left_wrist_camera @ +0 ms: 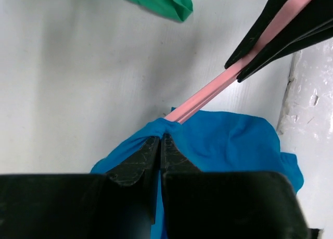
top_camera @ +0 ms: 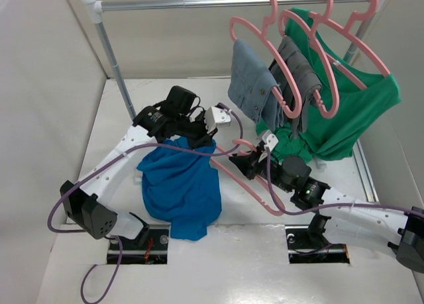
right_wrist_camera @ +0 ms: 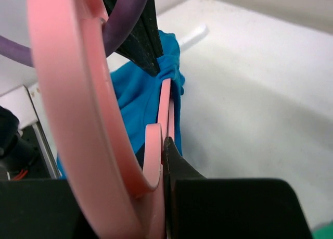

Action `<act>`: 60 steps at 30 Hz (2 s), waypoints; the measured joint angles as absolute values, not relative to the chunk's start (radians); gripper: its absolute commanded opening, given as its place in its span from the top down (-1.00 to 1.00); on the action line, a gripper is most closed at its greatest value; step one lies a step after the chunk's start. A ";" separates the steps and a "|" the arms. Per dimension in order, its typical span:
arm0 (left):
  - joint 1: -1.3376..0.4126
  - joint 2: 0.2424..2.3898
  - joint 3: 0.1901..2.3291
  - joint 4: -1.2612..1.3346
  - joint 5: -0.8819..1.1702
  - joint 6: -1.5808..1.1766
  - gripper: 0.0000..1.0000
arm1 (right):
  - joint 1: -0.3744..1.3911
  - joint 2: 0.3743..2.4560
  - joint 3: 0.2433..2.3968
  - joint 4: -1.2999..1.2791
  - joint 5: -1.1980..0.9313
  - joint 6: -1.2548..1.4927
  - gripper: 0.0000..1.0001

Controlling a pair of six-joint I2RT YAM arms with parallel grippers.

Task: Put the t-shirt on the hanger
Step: Place tshirt on hanger

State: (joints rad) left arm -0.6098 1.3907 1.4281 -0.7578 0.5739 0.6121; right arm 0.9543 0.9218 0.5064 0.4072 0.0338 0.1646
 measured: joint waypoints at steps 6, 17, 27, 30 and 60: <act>-0.621 1.417 1.534 -0.857 0.587 0.695 1.00 | 0.907 0.892 0.493 0.453 -0.060 0.146 1.00; -0.633 1.444 1.607 -0.978 0.574 0.812 1.00 | 0.833 0.834 0.473 0.413 -0.334 0.124 1.00; -0.632 1.444 1.618 -1.058 0.661 0.911 1.00 | 0.823 0.887 0.492 0.402 -0.426 0.096 1.00; -0.632 1.444 1.618 -1.087 0.717 0.938 1.00 | 0.798 0.920 0.500 0.430 -0.446 0.091 1.00; -0.661 1.100 1.467 -0.934 0.624 0.908 -0.78 | 0.682 1.043 0.441 0.511 -0.658 0.154 1.00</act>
